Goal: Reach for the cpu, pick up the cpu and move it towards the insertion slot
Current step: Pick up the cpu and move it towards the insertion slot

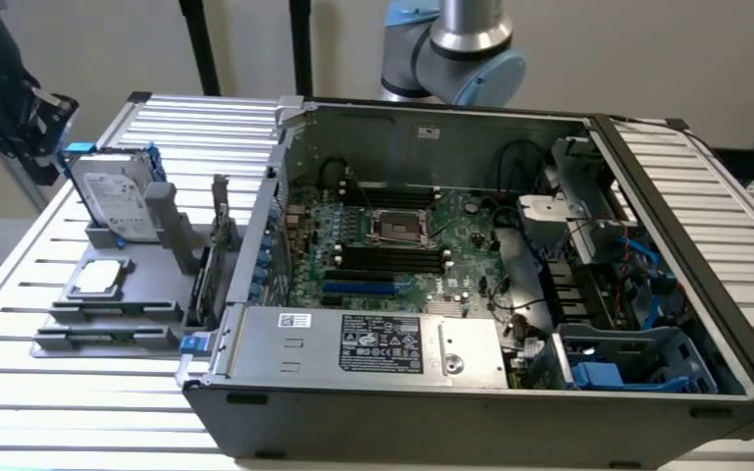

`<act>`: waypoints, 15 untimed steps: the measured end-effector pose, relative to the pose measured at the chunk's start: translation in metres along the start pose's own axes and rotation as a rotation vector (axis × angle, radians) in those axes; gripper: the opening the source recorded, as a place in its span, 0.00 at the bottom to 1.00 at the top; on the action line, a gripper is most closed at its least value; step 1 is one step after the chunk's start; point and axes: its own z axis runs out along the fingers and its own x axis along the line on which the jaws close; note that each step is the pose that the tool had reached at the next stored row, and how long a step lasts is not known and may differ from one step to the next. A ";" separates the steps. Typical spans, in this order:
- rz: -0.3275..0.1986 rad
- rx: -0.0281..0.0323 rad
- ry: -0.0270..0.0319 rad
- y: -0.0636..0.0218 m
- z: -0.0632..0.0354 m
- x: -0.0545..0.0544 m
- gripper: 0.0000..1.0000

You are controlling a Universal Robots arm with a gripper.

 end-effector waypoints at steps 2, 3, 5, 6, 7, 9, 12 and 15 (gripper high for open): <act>-0.002 0.0000 -0.0002 0.0011 0.0010 0.004 0.11; -0.003 0.0000 -0.0002 0.0015 0.0013 0.006 0.11; -0.006 0.0001 -0.0002 0.0018 0.0020 0.008 0.11; -0.008 0.0001 -0.0001 0.0020 0.0021 0.008 0.11; -0.010 0.0002 0.0001 0.0020 0.0021 0.008 0.11; -0.011 0.0002 0.0002 0.0020 0.0021 0.008 0.12; -0.011 0.0001 0.0001 0.0020 0.0022 0.008 0.24; -0.011 0.0001 0.0001 0.0020 0.0022 0.008 0.36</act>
